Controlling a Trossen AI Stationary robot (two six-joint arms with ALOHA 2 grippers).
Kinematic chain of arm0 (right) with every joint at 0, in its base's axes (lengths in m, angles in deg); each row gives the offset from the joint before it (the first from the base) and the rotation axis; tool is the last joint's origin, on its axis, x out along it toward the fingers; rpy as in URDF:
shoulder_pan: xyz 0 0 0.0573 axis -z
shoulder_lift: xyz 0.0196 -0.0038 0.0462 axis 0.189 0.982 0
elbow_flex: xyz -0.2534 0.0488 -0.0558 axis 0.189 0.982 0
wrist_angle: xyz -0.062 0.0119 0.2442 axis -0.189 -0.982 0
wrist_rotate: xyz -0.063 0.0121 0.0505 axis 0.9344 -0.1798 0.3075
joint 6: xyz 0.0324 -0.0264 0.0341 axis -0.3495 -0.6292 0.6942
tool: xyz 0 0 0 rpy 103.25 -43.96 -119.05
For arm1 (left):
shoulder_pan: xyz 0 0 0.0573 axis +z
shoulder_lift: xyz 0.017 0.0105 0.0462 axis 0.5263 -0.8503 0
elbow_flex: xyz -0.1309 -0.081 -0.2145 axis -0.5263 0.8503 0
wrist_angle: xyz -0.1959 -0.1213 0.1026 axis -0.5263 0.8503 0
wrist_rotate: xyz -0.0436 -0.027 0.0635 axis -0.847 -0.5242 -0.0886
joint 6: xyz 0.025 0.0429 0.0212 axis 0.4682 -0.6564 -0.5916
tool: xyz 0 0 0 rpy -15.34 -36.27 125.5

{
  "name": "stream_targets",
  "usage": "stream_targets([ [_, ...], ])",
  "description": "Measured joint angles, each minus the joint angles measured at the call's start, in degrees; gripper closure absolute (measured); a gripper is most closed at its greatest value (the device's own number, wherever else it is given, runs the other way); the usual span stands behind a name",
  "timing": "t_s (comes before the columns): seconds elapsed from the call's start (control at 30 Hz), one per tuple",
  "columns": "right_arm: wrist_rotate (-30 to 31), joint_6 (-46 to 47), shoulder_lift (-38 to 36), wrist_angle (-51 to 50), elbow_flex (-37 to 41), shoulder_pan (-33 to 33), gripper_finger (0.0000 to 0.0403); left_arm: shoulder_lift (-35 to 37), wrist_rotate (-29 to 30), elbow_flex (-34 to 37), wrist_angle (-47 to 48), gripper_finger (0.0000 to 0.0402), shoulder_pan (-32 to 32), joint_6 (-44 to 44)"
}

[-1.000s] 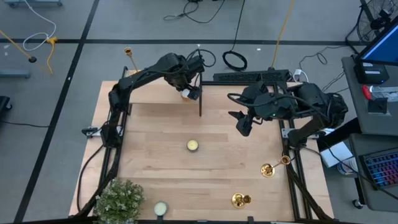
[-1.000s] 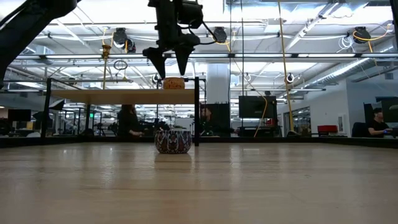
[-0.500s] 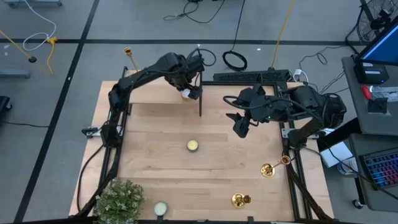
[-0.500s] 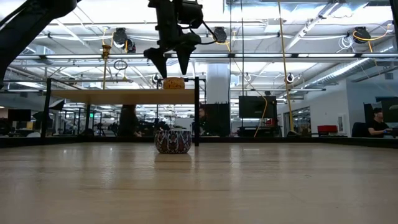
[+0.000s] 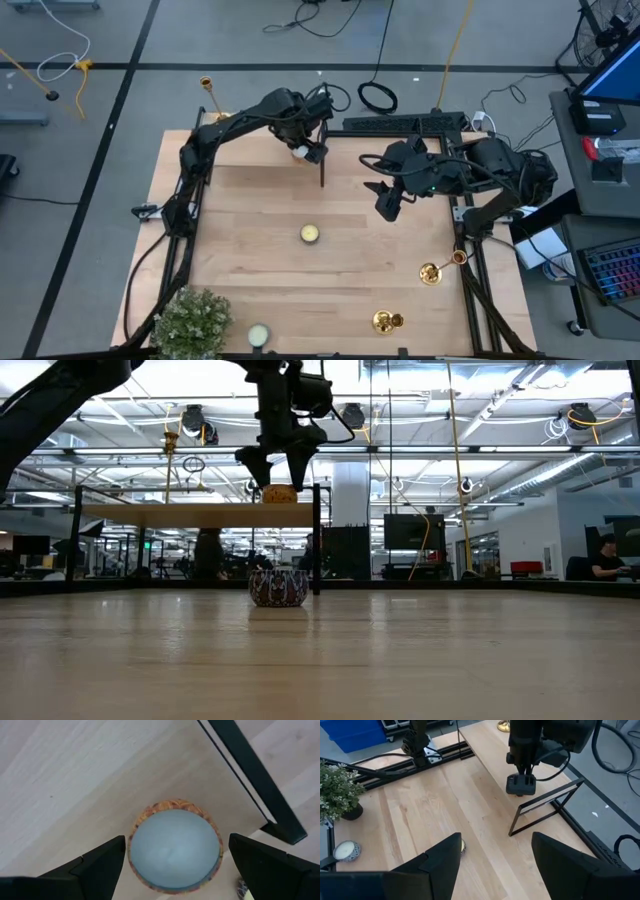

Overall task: Pick & Place candle stick holders
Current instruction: Put the orange scented candle on the shelf

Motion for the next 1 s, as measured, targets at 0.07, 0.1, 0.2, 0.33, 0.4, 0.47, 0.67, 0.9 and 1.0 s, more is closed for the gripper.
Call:
stream_targets([
  [0.07, 0.02, -0.30, 0.00, -0.01, 0.00, 0.00, 0.0165, 0.02, 0.91, 0.00, -0.50, 0.0039, 0.00, 0.01],
  [0.1, 0.00, -0.50, 0.00, 0.01, 0.00, 0.00, 0.0165, 0.02, 1.11, 0.00, -0.46, 0.0039, 0.09, 0.18],
  [0.2, 0.00, -0.85, 0.00, 0.01, 0.00, 0.00, 0.0165, 0.02, 0.74, 0.00, 0.53, 0.0039, 0.69, 0.42],
  [0.33, 0.00, -1.07, 0.00, 0.00, 0.00, 0.00, 0.0165, 0.00, -0.27, 0.00, 1.33, 0.0039, 1.09, 0.39],
  [0.4, 0.00, -1.07, 0.00, 0.02, 0.00, 0.00, 0.0165, 0.02, -0.30, 0.00, 1.32, 0.0039, 1.07, 0.41],
  [0.47, 0.02, -1.10, 0.00, 0.02, 0.00, 0.00, 0.0165, 0.02, -0.38, 0.00, 1.73, 0.0039, 1.05, 0.40],
  [0.67, 0.00, -1.10, -0.02, 0.02, 0.00, 0.00, 0.0165, 0.02, -0.74, 0.00, 1.80, 0.0039, 1.07, 0.00],
  [0.9, 0.04, -1.16, -0.02, 0.08, 0.00, 0.02, 0.0165, 0.00, -0.91, 0.00, 1.71, 0.0039, 1.39, -0.03],
  [1.0, 0.04, -1.35, -0.02, 0.62, 0.00, 0.02, 0.0165, 0.00, -0.91, 0.28, 1.68, 0.0039, 1.51, -0.04],
])
